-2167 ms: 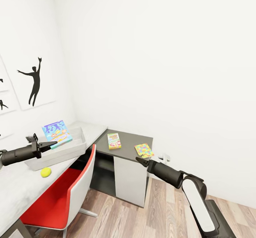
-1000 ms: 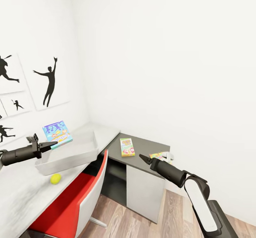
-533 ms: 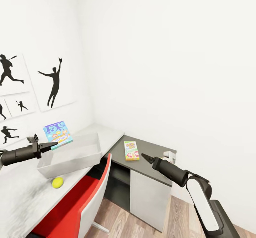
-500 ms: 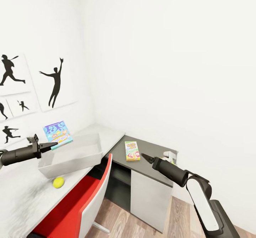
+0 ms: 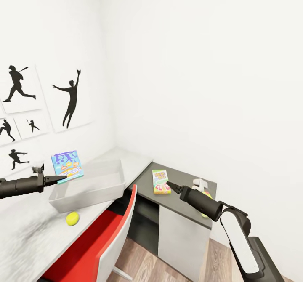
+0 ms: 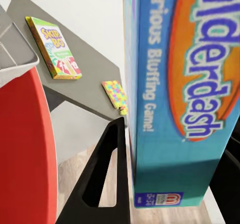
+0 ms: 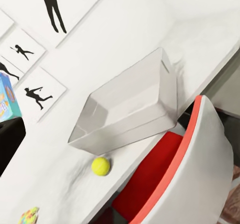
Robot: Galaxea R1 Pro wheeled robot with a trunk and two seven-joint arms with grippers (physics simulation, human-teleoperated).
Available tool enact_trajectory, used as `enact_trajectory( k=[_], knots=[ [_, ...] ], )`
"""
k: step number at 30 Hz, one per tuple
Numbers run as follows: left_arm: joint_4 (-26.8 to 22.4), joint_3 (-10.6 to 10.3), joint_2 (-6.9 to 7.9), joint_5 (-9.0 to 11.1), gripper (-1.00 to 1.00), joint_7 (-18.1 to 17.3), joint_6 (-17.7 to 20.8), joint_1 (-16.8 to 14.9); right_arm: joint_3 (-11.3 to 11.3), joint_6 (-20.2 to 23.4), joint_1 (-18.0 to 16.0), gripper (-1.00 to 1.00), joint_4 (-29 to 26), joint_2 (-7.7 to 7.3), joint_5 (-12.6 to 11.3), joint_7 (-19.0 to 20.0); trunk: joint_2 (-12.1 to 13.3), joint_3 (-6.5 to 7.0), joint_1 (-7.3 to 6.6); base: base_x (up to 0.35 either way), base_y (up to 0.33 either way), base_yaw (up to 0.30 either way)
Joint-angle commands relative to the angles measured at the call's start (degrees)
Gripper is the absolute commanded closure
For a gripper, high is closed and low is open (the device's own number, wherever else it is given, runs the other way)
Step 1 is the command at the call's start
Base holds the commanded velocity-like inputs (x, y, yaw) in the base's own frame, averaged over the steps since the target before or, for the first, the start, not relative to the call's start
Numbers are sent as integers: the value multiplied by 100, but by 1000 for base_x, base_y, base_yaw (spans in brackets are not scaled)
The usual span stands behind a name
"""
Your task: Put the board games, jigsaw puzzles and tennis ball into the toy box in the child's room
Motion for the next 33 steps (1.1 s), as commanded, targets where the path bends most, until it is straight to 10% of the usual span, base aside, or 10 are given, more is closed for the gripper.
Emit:
enact_trajectory(
  k=[1,18,24,33],
  knots=[
    [-1,21,-4,-51,100,-41,59,-3,-1,17,-2,-100,-3,-4,9,27,-4,-2,3,92,0,0],
    [-4,12,-3,-53,100,-5,-213,-3,-48,1,-8,-100,-6,-5,10,419,-4,16,3,100,31,119],
    [-9,27,-20,-500,100,7,-547,-3,-173,10,-11,-100,-6,-1,10,428,-4,16,3,48,0,1],
    [-9,29,-30,-570,100,12,-673,-3,-175,10,-12,-100,0,3,10,428,-4,16,3,182,83,0]
  ],
)
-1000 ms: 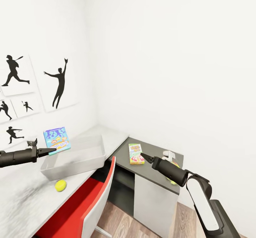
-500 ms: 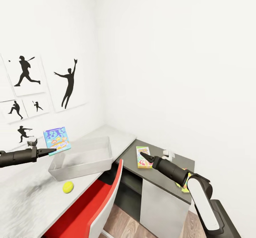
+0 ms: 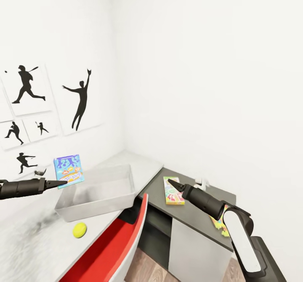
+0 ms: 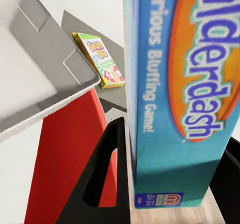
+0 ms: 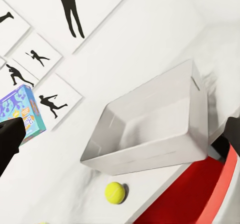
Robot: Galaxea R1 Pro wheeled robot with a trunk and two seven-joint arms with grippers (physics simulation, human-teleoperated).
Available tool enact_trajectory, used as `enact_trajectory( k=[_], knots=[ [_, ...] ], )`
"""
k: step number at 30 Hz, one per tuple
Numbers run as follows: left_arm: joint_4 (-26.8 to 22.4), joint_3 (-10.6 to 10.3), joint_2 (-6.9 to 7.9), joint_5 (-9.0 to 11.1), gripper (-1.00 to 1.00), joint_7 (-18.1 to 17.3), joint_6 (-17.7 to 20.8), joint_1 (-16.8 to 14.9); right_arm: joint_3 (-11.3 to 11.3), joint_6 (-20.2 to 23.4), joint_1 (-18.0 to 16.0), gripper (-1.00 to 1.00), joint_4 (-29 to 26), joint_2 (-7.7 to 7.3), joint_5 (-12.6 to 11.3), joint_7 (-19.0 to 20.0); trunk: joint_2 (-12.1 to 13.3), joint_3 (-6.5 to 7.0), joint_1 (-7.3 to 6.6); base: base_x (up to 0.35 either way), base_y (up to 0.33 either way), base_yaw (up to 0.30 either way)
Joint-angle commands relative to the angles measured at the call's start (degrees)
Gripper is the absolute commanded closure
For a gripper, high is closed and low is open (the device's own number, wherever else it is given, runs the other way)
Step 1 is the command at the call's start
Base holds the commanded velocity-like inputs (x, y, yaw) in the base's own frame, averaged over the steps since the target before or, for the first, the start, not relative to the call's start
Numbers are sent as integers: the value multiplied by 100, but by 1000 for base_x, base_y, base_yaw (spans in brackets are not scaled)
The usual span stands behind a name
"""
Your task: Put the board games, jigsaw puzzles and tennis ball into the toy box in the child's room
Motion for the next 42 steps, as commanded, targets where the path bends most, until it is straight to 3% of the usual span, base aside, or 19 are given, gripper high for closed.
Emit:
enact_trajectory(
  k=[1,21,35,42],
  knots=[
    [-3,28,-5,-59,100,-44,57,-3,0,19,-2,-100,-2,-2,1,12,-4,-2,4,164,46,0],
    [-2,28,-5,-60,100,-47,45,-3,0,19,-2,-100,-3,-2,1,12,-4,-2,4,135,47,0],
    [-3,33,-15,-59,100,-41,44,-3,-2,11,-2,-100,-1,-2,46,4,-4,-2,4,4,2,0],
    [-15,37,-124,-60,100,18,55,-10,-5,20,-2,-100,1,-9,48,10,-4,-2,4,0,0,0]
  ],
)
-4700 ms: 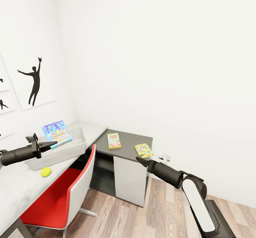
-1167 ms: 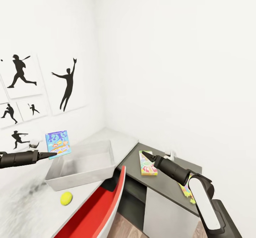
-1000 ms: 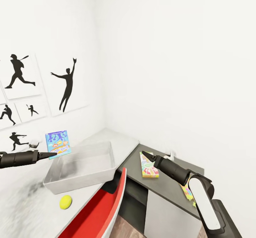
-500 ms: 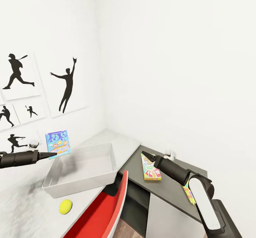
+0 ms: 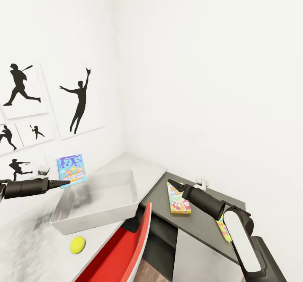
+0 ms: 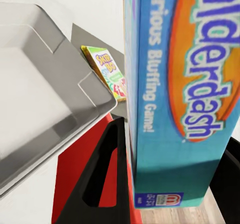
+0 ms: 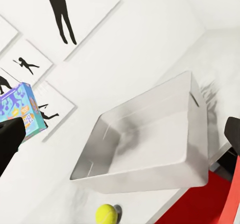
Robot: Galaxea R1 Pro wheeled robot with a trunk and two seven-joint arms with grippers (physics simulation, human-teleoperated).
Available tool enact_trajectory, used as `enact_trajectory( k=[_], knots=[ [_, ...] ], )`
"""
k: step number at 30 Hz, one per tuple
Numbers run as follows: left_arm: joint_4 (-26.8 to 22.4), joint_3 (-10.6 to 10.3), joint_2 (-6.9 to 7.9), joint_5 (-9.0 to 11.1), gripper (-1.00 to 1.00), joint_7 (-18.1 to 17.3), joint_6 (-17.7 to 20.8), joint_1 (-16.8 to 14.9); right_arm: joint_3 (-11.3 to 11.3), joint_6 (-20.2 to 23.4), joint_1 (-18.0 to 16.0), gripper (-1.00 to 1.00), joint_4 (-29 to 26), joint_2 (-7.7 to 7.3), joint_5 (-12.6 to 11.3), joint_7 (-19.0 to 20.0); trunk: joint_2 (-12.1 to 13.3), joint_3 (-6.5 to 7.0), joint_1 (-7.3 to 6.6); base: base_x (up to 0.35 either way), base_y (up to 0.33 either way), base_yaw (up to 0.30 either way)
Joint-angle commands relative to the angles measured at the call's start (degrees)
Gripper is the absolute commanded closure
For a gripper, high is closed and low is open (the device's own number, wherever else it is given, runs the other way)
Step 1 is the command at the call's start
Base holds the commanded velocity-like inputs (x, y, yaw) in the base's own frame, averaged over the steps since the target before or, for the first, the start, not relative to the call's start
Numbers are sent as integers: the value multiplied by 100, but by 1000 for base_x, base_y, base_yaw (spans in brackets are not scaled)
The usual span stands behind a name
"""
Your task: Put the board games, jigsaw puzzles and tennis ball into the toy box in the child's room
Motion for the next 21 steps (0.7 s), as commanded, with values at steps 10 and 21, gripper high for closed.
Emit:
enact_trajectory(
  k=[10,21],
  knots=[
    [-12,-67,-562,-298,100,2146,910,-148,6,32,-2,-100,-1,0,7,13,-5,-2,2,0,0,0],
    [52,-208,-949,-618,100,4021,1146,-502,6,36,-2,-100,-1,-5,16,14,-5,-2,2,0,0,0]
  ],
)
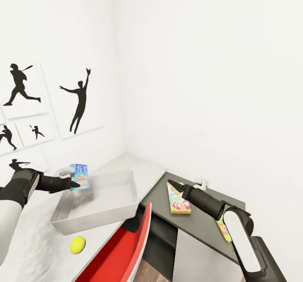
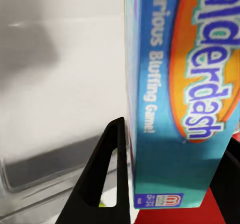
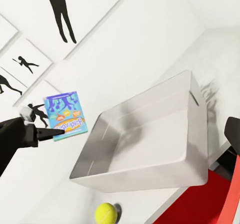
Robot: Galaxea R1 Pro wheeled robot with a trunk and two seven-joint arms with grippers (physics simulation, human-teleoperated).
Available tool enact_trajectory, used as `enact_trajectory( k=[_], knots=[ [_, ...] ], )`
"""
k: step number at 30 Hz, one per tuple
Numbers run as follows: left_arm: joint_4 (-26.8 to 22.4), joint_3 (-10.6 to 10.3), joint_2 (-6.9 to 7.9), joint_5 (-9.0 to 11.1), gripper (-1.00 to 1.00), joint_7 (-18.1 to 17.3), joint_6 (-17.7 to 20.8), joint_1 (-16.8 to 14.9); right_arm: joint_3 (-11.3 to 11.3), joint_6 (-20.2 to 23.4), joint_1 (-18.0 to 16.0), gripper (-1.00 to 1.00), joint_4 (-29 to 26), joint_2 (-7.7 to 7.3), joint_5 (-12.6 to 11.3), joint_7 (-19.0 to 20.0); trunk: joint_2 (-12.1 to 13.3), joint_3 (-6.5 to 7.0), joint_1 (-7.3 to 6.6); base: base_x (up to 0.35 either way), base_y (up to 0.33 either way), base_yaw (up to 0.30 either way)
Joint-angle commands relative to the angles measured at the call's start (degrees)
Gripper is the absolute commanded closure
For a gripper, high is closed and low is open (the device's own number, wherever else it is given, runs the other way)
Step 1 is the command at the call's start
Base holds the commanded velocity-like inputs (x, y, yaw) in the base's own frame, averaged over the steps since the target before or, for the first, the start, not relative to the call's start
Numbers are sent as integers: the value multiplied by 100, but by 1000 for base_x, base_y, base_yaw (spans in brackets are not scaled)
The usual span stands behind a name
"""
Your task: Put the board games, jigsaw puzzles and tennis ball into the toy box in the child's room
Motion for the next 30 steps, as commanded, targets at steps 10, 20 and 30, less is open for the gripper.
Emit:
enact_trajectory(
  k=[10,20,30],
  knots=[
    [6,-666,51,-180,100,-33,-14,-8,-2,17,-2,-100,-1,-3,-6,4,-5,-3,2,0,0,0],
    [6,-855,195,-193,100,-62,-31,-9,0,17,-2,-100,-1,-3,-6,3,-5,-3,2,0,0,0],
    [86,-1190,323,-254,100,-70,-55,-9,0,17,-2,-100,-1,-3,-6,3,-5,-3,2,0,0,0]
  ],
)
